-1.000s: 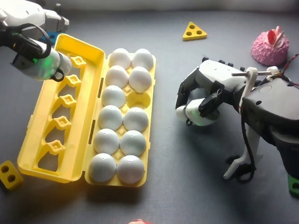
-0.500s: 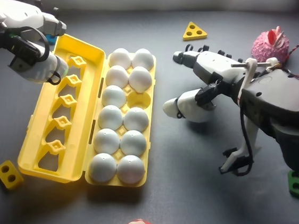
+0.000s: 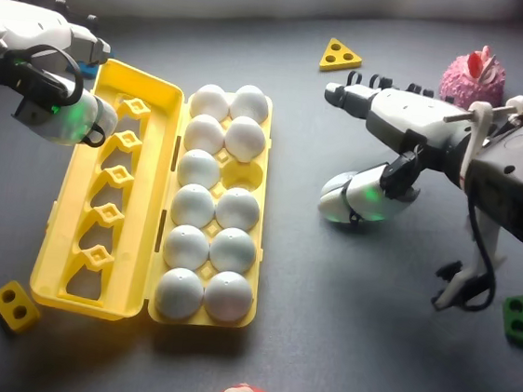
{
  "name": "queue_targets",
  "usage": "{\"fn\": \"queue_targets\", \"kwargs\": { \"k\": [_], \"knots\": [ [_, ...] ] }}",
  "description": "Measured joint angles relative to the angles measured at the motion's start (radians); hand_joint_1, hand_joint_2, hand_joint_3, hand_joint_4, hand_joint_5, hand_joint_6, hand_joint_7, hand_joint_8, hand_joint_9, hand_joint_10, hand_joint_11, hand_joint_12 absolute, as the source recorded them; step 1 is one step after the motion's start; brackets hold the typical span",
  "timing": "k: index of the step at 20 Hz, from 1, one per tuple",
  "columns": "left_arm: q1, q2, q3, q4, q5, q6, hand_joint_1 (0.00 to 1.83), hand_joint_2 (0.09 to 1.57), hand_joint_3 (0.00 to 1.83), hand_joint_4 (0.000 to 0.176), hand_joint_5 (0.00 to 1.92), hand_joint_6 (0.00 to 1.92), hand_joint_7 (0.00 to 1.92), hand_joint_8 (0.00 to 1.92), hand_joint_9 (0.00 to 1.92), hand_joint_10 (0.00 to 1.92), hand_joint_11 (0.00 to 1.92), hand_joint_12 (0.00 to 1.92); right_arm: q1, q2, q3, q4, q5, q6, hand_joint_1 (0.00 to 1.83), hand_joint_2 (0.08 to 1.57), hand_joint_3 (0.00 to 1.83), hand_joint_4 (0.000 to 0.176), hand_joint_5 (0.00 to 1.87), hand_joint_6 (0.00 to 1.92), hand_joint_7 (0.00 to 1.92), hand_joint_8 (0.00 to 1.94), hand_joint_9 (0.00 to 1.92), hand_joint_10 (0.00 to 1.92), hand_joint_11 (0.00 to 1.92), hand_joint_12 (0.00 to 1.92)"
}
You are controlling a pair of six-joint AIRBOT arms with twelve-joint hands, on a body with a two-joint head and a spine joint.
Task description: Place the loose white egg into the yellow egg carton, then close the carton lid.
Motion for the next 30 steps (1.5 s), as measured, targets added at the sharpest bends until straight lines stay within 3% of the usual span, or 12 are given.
{"fn": "queue_targets", "kwargs": {
  "k": [5, 6, 8, 11, 14, 15, 16, 19, 21, 26, 27, 30],
  "knots": [
    [0.000, 0.000, -0.005, -0.003, -0.004, 0.000, 0.23, 1.42, 0.00, 0.040, 0.12, 0.01, 0.11, 0.00, 0.20, 0.02, 0.00, 0.80, -0.043, -0.019, 0.011, -0.087, -0.026, -0.006, 1.07, 0.94, 0.00, 0.033, 0.13, 0.01, 0.06, 0.00, 0.13, 0.00, 0.00, 0.55],
    [0.000, 0.000, -0.005, -0.007, -0.002, 0.000, 0.21, 1.42, 0.00, 0.039, 0.11, 0.00, 0.11, 0.00, 0.18, 0.02, 0.00, 0.79, -0.048, -0.025, 0.016, -0.092, -0.030, -0.012, 1.07, 0.95, 0.01, 0.022, 0.15, 0.02, 0.07, 0.01, 0.14, 0.01, 0.00, 0.55],
    [0.000, 0.000, -0.005, -0.008, -0.005, 0.000, 0.20, 1.43, 0.00, 0.038, 0.11, 0.00, 0.09, 0.00, 0.18, 0.02, 0.00, 0.83, -0.057, -0.037, 0.037, -0.095, -0.037, -0.016, 1.07, 0.98, 0.01, 0.021, 0.13, 0.00, 0.05, 0.00, 0.11, 0.00, 0.00, 0.43],
    [0.000, 0.000, -0.005, -0.011, -0.006, 0.000, 0.22, 1.42, 0.00, 0.044, 0.10, 0.01, 0.08, 0.01, 0.18, 0.02, 0.00, 0.81, -0.067, -0.043, 0.069, -0.105, -0.036, -0.018, 1.05, 0.98, 0.00, 0.029, 0.15, 0.01, 0.08, 0.00, 0.13, 0.01, 0.00, 0.56],
    [0.000, 0.000, -0.005, -0.012, -0.006, 0.000, 0.24, 1.42, 0.00, 0.051, 0.09, 0.01, 0.09, 0.01, 0.18, 0.01, 0.00, 0.78, -0.068, -0.048, 0.074, -0.131, -0.037, -0.017, 1.05, 0.98, 0.00, 0.024, 0.15, 0.01, 0.10, 0.01, 0.15, 0.01, 0.00, 0.57],
    [0.000, 0.000, -0.005, -0.015, -0.006, 0.000, 0.26, 1.41, 0.00, 0.044, 0.10, 0.01, 0.09, 0.01, 0.19, 0.02, 0.00, 0.79, -0.068, -0.050, 0.074, -0.132, -0.040, -0.017, 1.07, 0.97, 0.00, 0.023, 0.18, 0.02, 0.10, 0.01, 0.15, 0.01, 0.00, 0.57],
    [0.000, 0.000, -0.005, -0.015, -0.007, 0.000, 0.26, 1.41, 0.00, 0.050, 0.10, 0.00, 0.10, 0.01, 0.19, 0.02, 0.00, 0.83, -0.068, -0.052, 0.073, -0.132, -0.047, -0.017, 1.07, 1.00, 0.01, 0.014, 0.17, 0.01, 0.06, 0.00, 0.10, 0.01, 0.00, 0.45],
    [0.000, 0.000, -0.005, -0.016, -0.011, 0.000, 0.22, 1.43, 0.00, 0.040, 0.11, 0.01, 0.10, 0.00, 0.20, 0.02, 0.00, 0.88, -0.068, -0.053, 0.074, -0.134, -0.052, -0.016, 1.06, 1.00, 0.00, 0.012, 0.20, 0.01, 0.10, 0.00, 0.13, 0.02, 0.00, 0.55],
    [0.000, 0.000, -0.005, -0.018, -0.010, 0.000, 0.25, 1.42, 0.00, 0.053, 0.11, 0.01, 0.08, 0.00, 0.16, 0.00, 0.00, 0.82, -0.068, -0.053, 0.074, -0.133, -0.051, -0.016, 1.06, 1.02, 0.01, 0.012, 0.21, 0.01, 0.11, 0.00, 0.13, 0.01, 0.00, 0.49],
    [0.000, 0.000, -0.005, -0.022, -0.013, 0.000, 0.23, 1.42, 0.00, 0.046, 0.10, 0.00, 0.08, 0.00, 0.18, 0.01, 0.00, 0.82, -0.068, -0.054, 0.079, -0.135, -0.052, -0.016, 1.06, 1.04, 0.00, 0.005, 0.33, 0.03, 0.12, 0.00, 0.13, 0.00, 0.00, 0.45],
    [0.000, 0.000, -0.005, -0.023, -0.012, 0.000, 0.18, 1.43, 0.01, 0.047, 0.09, 0.00, 0.09, 0.01, 0.18, 0.01, 0.00, 0.83, -0.068, -0.054, 0.081, -0.135, -0.052, -0.015, 1.04, 1.04, 0.00, 0.012, 0.34, 0.02, 0.12, 0.00, 0.14, 0.01, 0.00, 0.52],
    [0.000, 0.000, -0.005, -0.023, -0.013, 0.000, 0.20, 1.43, 0.01, 0.042, 0.11, 0.01, 0.09, 0.00, 0.17, 0.00, 0.00, 0.81, -0.067, -0.054, 0.086, -0.136, -0.051, -0.015, 1.03, 1.06, 0.01, 0.000, 0.38, 0.03, 0.11, 0.00, 0.13, 0.00, 0.00, 0.46]
  ]
}}
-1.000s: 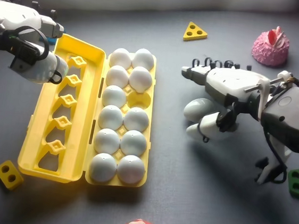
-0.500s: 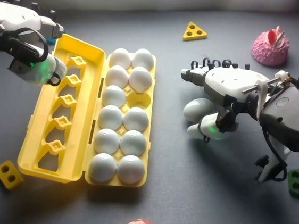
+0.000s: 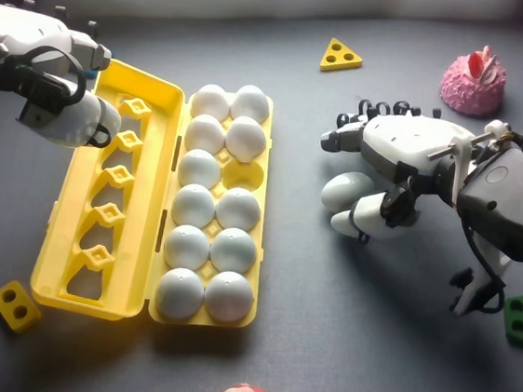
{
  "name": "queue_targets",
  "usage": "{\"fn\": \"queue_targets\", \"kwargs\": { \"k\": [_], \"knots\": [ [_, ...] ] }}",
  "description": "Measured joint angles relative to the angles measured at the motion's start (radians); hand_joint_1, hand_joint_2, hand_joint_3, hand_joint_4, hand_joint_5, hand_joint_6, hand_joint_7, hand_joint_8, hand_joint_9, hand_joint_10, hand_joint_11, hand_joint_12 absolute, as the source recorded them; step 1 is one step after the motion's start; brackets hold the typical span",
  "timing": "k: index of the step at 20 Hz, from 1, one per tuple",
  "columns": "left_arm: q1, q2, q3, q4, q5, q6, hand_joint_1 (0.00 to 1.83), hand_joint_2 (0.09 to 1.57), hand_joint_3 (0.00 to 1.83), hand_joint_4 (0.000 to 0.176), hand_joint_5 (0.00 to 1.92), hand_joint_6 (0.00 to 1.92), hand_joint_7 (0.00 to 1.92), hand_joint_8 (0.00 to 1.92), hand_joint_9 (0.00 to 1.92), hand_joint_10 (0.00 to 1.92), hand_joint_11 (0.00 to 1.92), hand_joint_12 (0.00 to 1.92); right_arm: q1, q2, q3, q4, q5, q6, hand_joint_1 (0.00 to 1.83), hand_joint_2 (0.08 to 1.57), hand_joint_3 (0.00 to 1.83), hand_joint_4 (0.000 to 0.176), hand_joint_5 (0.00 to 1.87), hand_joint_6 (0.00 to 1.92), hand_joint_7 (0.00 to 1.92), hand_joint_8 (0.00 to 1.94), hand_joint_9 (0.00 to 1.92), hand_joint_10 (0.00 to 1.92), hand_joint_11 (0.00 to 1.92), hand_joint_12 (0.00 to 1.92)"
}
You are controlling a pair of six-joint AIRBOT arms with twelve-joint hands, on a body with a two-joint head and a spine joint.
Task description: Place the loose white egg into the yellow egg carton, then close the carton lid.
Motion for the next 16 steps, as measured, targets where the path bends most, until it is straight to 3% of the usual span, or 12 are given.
{"fn": "queue_targets", "kwargs": {
  "k": [3, 6, 8, 9, 11, 12, 13, 16],
  "knots": [
    [0.000, 0.000, 0.000, 0.000, 0.000, 0.000, 0.22, 1.43, 0.00, 0.041, 0.12, 0.01, 0.11, 0.01, 0.18, 0.01, 0.00, 0.85, 0.000, 0.000, 0.000, 0.000, -0.001, 0.000, 1.06, 1.05, 0.00, 0.000, 0.43, 0.04, 0.14, 0.01, 0.14, 0.01, 0.00, 0.50],
    [0.000, 0.000, 0.000, 0.000, -0.001, 0.000, 0.24, 1.42, 0.00, 0.049, 0.10, 0.01, 0.09, 0.01, 0.15, 0.01, 0.00, 0.78, 0.000, 0.000, 0.000, -0.001, -0.001, 0.001, 1.03, 1.07, 0.01, 0.000, 0.44, 0.03, 0.12, 0.00, 0.12, 0.00, 0.00, 0.40],
    [0.000, 0.000, 0.000, 0.000, -0.001, 0.000, 0.23, 1.43, 0.00, 0.046, 0.09, 0.00, 0.08, 0.01, 0.16, 0.02, 0.00, 0.78, 0.000, 0.000, 0.000, -0.001, -0.001, 0.002, 1.05, 1.05, 0.00, 0.000, 0.49, 0.04, 0.16, 0.01, 0.15, 0.01, 0.00, 0.52],
    [0.000, 0.000, 0.000, 0.000, -0.001, 0.000, 0.23, 1.43, 0.00, 0.050, 0.08, 0.00, 0.09, 0.01, 0.17, 0.02, 0.00, 0.81, 0.001, 0.000, 0.000, 0.000, -0.001, 0.004, 1.01, 1.08, 0.01, 0.000, 0.60, 0.08, 0.16, 0.00, 0.14, 0.00, 0.00, 0.49],
    [0.000, 0.000, 0.000, 0.000, -0.001, 0.000, 0.22, 1.43, 0.00, 0.050, 0.08, 0.00, 0.09, 0.01, 0.16, 0.02, 0.00, 0.81, 0.003, 0.000, 0.000, -0.002, -0.001, 0.008, 1.01, 1.08, 0.01, 0.000, 0.62, 0.08, 0.16, 0.00, 0.14, 0.00, 0.00, 0.48],
    [0.000, 0.000, 0.000, 0.000, -0.001, 0.000, 0.21, 1.43, 0.00, 0.049, 0.10, 0.01, 0.10, 0.00, 0.16, 0.01, 0.00, 0.76, 0.003, 0.000, 0.000, -0.003, -0.001, 0.009, 1.01, 1.09, 0.01, 0.000, 0.76, 0.15, 0.24, 0.01, 0.15, 0.01, 0.00, 0.47],
    [0.000, 0.000, 0.000, 0.000, -0.001, 0.000, 0.23, 1.43, 0.00, 0.048, 0.12, 0.01, 0.11, 0.01, 0.17, 0.02, 0.00, 0.73, 0.005, 0.000, 0.000, -0.004, -0.001, 0.009, 1.01, 1.20, 0.00, 0.005, 0.79, 1.23, 0.31, 0.00, 0.17, 0.00, 0.00, 0.41],
    [0.000, 0.000, 0.000, 0.000, -0.001, 0.000, 0.20, 1.43, 0.00, 0.048, 0.11, 0.01, 0.11, 0.00, 0.18, 0.02, 0.00, 0.80, 0.005, 0.000, 0.000, -0.004, -0.001, 0.009, 1.09, 1.15, 0.00, 0.000, 0.90, 1.11, 0.42, 0.01, 0.19, 0.01, 0.00, 0.34]
  ]
}}
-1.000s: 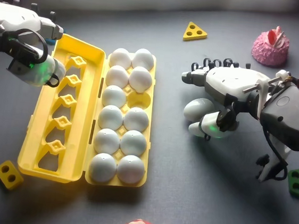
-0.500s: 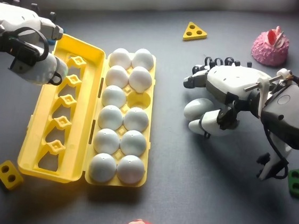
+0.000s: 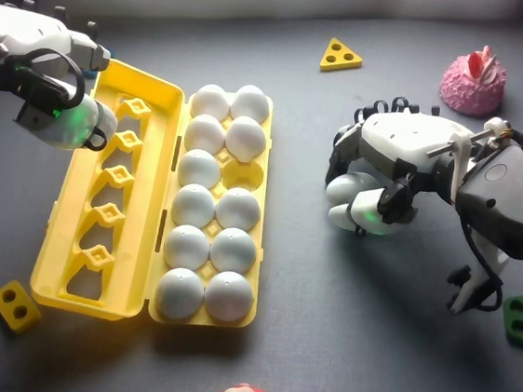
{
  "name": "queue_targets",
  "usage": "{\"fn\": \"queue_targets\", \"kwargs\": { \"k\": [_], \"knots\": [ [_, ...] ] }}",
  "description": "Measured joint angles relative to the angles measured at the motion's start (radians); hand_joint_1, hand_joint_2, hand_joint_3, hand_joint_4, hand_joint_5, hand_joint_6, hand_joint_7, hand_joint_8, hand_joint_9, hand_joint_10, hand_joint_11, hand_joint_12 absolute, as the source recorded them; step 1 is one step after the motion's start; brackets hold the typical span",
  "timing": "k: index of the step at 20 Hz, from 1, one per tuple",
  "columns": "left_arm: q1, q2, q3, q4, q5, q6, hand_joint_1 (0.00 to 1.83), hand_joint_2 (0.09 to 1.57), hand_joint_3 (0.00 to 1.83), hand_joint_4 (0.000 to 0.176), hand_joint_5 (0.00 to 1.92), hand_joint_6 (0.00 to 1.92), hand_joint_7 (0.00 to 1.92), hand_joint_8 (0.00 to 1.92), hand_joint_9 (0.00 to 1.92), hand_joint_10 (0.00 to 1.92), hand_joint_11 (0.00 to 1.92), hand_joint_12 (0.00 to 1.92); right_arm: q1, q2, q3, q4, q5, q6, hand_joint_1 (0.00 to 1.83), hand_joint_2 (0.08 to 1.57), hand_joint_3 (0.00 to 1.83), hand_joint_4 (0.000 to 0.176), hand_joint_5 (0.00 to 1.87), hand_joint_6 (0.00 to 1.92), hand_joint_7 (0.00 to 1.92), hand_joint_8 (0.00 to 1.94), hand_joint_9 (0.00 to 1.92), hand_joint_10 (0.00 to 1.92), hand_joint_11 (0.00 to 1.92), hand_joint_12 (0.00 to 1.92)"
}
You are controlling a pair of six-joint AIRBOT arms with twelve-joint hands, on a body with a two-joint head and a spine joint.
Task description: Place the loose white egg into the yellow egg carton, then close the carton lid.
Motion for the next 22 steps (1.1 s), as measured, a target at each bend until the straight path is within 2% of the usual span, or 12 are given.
{"fn": "queue_targets", "kwargs": {
  "k": [2, 5, 7, 8, 9, 10, 11, 14, 15, 17, 20, 22],
  "knots": [
    [0.000, 0.000, 0.000, 0.000, 0.000, 0.000, 0.25, 1.42, 0.00, 0.052, 0.10, 0.00, 0.08, 0.00, 0.17, 0.02, 0.00, 0.77, 0.000, 0.000, 0.000, 0.000, 0.000, 0.000, 1.10, 1.15, 0.00, 0.000, 0.91, 1.12, 0.48, 0.01, 0.21, 0.01, 0.00, 0.36],
    [0.000, 0.000, 0.001, -0.002, 0.000, 0.000, 0.16, 1.45, 0.01, 0.045, 0.09, 0.00, 0.07, 0.00, 0.15, 0.01, 0.00, 0.78, 0.000, 0.000, 0.000, -0.002, 0.000, 0.004, 1.11, 1.15, 0.00, 0.000, 0.92, 1.11, 0.52, 0.01, 0.22, 0.01, 0.00, 0.36],
    [0.000, 0.000, 0.002, -0.002, 0.000, 0.000, 0.18, 1.44, 0.00, 0.050, 0.09, 0.00, 0.06, 0.00, 0.13, 0.01, 0.00, 0.70, 0.002, 0.000, 0.000, -0.061, -0.005, 0.059, 1.10, 1.15, 0.00, 0.000, 0.90, 1.14, 0.51, 0.00, 0.22, 0.01, 0.00, 0.38],
    [0.000, 0.000, 0.002, -0.002, 0.001, 0.000, 0.24, 1.43, 0.00, 0.053, 0.12, 0.01, 0.07, 0.00, 0.15, 0.02, 0.00, 0.81, 0.014, 0.000, 0.000, -0.066, -0.010, 0.076, 1.10, 1.17, 0.01, 0.000, 0.87, 1.17, 0.50, 0.00, 0.21, 0.00, 0.00, 0.40],
    [0.000, 0.000, 0.002, -0.002, 0.002, 0.000, 0.24, 1.43, 0.00, 0.053, 0.12, 0.01, 0.07, 0.00, 0.15, 0.02, 0.00, 0.81, 0.021, 0.000, 0.000, -0.072, -0.011, 0.092, 1.10, 1.17, 0.01, 0.000, 0.87, 1.17, 0.50, 0.00, 0.21, 0.00, 0.00, 0.40],
    [0.000, 0.000, 0.002, -0.003, 0.001, 0.000, 0.26, 1.42, 0.00, 0.053, 0.14, 0.01, 0.11, 0.02, 0.18, 0.03, 0.00, 0.90, 0.032, 0.000, 0.000, -0.095, -0.010, 0.121, 1.09, 1.17, 0.01, 0.000, 0.86, 1.20, 0.49, 0.00, 0.21, 0.00, 0.00, 0.40],
    [0.000, 0.000, 0.002, -0.003, 0.001, 0.000, 0.18, 1.45, 0.00, 0.040, 0.10, 0.01, 0.13, 0.01, 0.17, 0.03, 0.00, 0.83, 0.039, 0.001, 0.000, -0.140, -0.010, 0.168, 1.10, 1.17, 0.00, 0.000, 0.88, 1.17, 0.50, 0.00, 0.22, 0.00, 0.00, 0.48],
    [0.000, 0.000, 0.006, -0.006, 0.000, 0.000, 0.20, 1.44, 0.00, 0.039, 0.11, 0.01, 0.10, 0.00, 0.18, 0.03, 0.00, 0.78, 0.039, -0.002, -0.008, -0.242, -0.008, 0.277, 1.11, 1.16, 0.00, 0.000, 0.89, 1.15, 0.51, 0.00, 0.23, 0.01, 0.00, 0.52],
    [0.000, 0.000, 0.007, -0.006, 0.001, 0.000, 0.22, 1.43, 0.00, 0.048, 0.10, 0.00, 0.08, 0.00, 0.15, 0.01, 0.00, 0.71, 0.039, -0.011, -0.009, -0.248, -0.002, 0.294, 1.11, 1.17, 0.00, 0.000, 0.88, 1.17, 0.49, 0.00, 0.23, 0.00, 0.00, 0.50],
    [0.000, 0.000, 0.007, -0.006, 0.003, 0.000, 0.22, 1.43, 0.00, 0.055, 0.08, 0.00, 0.08, 0.01, 0.15, 0.01, 0.00, 0.65, 0.039, -0.031, -0.010, -0.287, 0.005, 0.362, 1.12, 1.16, 0.00, 0.000, 0.89, 1.15, 0.50, 0.00, 0.22, 0.00, 0.00, 0.51],
    [0.000, 0.000, 0.014, -0.006, 0.005, 0.000, 0.19, 1.44, 0.00, 0.045, 0.10, 0.01, 0.13, 0.01, 0.19, 0.03, 0.00, 0.86, 0.039, -0.046, -0.013, -0.403, 0.072, 0.497, 1.11, 1.16, 0.00, 0.000, 0.89, 1.15, 0.50, 0.00, 0.22, 0.00, 0.00, 0.46],
    [0.000, 0.000, 0.026, -0.006, 0.002, 0.000, 0.23, 1.43, 0.00, 0.049, 0.11, 0.01, 0.14, 0.01, 0.18, 0.02, 0.00, 0.85, 0.039, -0.056, -0.009, -0.406, 0.112, 0.568, 1.12, 1.16, 0.00, 0.000, 0.89, 1.15, 0.50, 0.00, 0.21, 0.00, 0.00, 0.45]
  ]
}}
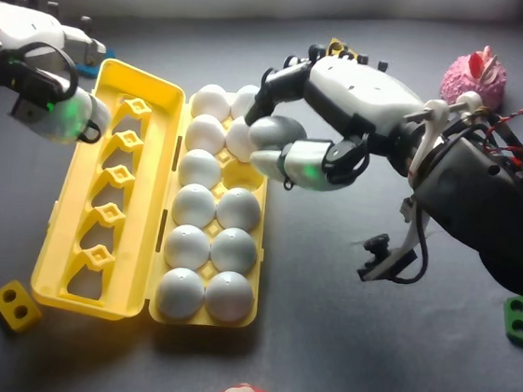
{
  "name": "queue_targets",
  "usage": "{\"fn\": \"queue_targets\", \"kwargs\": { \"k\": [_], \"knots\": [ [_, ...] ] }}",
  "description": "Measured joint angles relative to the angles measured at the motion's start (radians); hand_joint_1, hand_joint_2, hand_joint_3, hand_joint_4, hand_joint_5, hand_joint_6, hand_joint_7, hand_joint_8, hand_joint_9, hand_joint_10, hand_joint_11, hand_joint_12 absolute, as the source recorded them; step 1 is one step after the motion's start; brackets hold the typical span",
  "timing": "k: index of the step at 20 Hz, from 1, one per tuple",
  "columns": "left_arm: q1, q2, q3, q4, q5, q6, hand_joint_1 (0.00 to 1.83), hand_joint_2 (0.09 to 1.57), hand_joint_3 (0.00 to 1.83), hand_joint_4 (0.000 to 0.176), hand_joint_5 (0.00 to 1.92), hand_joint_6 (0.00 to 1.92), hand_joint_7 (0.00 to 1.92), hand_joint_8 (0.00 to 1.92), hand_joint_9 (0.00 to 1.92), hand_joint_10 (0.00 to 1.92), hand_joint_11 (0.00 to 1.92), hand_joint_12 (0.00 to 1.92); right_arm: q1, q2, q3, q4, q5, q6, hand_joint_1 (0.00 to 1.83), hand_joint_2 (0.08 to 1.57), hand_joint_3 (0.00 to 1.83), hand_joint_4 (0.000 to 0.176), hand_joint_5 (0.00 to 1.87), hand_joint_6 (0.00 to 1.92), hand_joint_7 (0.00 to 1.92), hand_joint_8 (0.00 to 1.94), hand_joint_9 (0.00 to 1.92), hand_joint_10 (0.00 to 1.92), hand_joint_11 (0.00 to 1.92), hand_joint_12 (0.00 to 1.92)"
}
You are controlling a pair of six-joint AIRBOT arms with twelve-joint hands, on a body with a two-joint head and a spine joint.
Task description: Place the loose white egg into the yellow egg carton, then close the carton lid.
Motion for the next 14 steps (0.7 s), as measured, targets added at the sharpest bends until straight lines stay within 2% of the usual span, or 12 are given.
{"fn": "queue_targets", "kwargs": {
  "k": [3, 5, 6, 7, 8, 9, 10, 11, 12, 13, 14],
  "knots": [
    [0.000, 0.000, 0.011, -0.005, 0.002, 0.000, 0.25, 1.42, 0.00, 0.057, 0.10, 0.00, 0.12, 0.00, 0.17, 0.02, 0.00, 0.79, 0.000, -0.023, 0.012, -0.037, 0.025, 0.060, 1.11, 1.15, 0.00, 0.000, 0.91, 1.12, 0.51, 0.00, 0.23, 0.01, 0.00, 0.55],
    [0.000, 0.000, 0.013, -0.013, 0.001, 0.000, 0.24, 1.43, 0.00, 0.059, 0.11, 0.00, 0.12, 0.00, 0.16, 0.01, 0.00, 0.79, -0.001, -0.052, 0.039, -0.051, 0.025, 0.098, 1.10, 1.17, 0.00, 0.000, 0.87, 1.17, 0.47, 0.00, 0.21, 0.00, 0.00, 0.45],
    [0.000, 0.000, 0.013, -0.016, 0.001, 0.000, 0.23, 1.43, 0.00, 0.053, 0.12, 0.01, 0.14, 0.00, 0.17, 0.02, 0.00, 0.80, -0.001, -0.064, 0.053, -0.050, 0.024, 0.110, 1.11, 1.17, 0.00, 0.000, 0.88, 1.16, 0.48, 0.00, 0.21, 0.00, 0.00, 0.42],
    [0.000, 0.000, 0.013, -0.018, -0.001, 0.000, 0.18, 1.44, 0.01, 0.052, 0.11, 0.00, 0.09, 0.00, 0.16, 0.01, 0.00, 0.74, -0.005, -0.079, 0.073, -0.050, 0.028, 0.129, 1.12, 1.15, 0.00, 0.000, 0.92, 1.10, 0.50, 0.01, 0.23, 0.01, 0.00, 0.41],
    [0.000, 0.000, 0.013, -0.019, -0.001, 0.000, 0.15, 1.45, 0.01, 0.055, 0.09, 0.00, 0.07, 0.00, 0.15, 0.01, 0.00, 0.73, -0.010, -0.092, 0.091, -0.052, 0.037, 0.135, 1.12, 1.15, 0.00, 0.000, 0.90, 1.12, 0.49, 0.00, 0.22, 0.00, 0.00, 0.40],
    [0.000, 0.000, 0.013, -0.023, -0.003, 0.000, 0.12, 1.46, 0.01, 0.045, 0.09, 0.00, 0.06, 0.00, 0.14, 0.00, 0.00, 0.70, -0.016, -0.103, 0.105, -0.048, 0.044, 0.142, 1.12, 1.16, 0.00, 0.000, 0.90, 1.13, 0.49, 0.00, 0.22, 0.00, 0.00, 0.35],
    [-0.005, 0.000, 0.013, -0.029, -0.006, 0.000, 0.16, 1.45, 0.00, 0.044, 0.11, 0.01, 0.08, 0.01, 0.15, 0.00, 0.00, 0.78, -0.027, -0.108, 0.110, -0.043, 0.050, 0.154, 1.12, 1.16, 0.00, 0.000, 0.90, 1.13, 0.50, 0.00, 0.22, 0.00, 0.00, 0.34],
    [-0.005, 0.000, 0.013, -0.029, -0.008, 0.000, 0.22, 1.44, 0.00, 0.047, 0.12, 0.01, 0.08, 0.00, 0.13, 0.00, 0.00, 0.78, -0.035, -0.116, 0.113, -0.044, 0.055, 0.158, 1.12, 1.16, 0.00, 0.000, 0.89, 1.14, 0.51, 0.00, 0.23, 0.01, 0.00, 0.38],
    [-0.007, 0.000, 0.013, -0.029, -0.011, 0.000, 0.18, 1.45, 0.00, 0.050, 0.09, 0.01, 0.06, 0.00, 0.13, 0.00, 0.00, 0.76, -0.045, -0.128, 0.116, -0.058, 0.065, 0.168, 1.12, 1.16, 0.00, 0.000, 0.89, 1.15, 0.51, 0.00, 0.24, 0.01, 0.00, 0.42],
    [-0.007, 0.000, 0.013, -0.031, -0.010, 0.000, 0.15, 1.46, 0.01, 0.044, 0.09, 0.01, 0.07, 0.00, 0.15, 0.01, 0.00, 0.78, -0.052, -0.134, 0.116, -0.071, 0.068, 0.177, 1.11, 1.16, 0.00, 0.000, 0.88, 1.17, 0.50, 0.00, 0.23, 0.00, 0.00, 0.42],
    [-0.007, 0.000, 0.013, -0.037, -0.015, 0.000, 0.20, 1.45, 0.00, 0.045, 0.08, 0.01, 0.07, 0.01, 0.15, 0.01, 0.00, 0.77, -0.056, -0.145, 0.116, -0.086, 0.072, 0.179, 1.12, 1.16, 0.00, 0.000, 0.89, 1.15, 0.47, 0.00, 0.20, 0.00, 0.00, 0.35]
  ]
}}
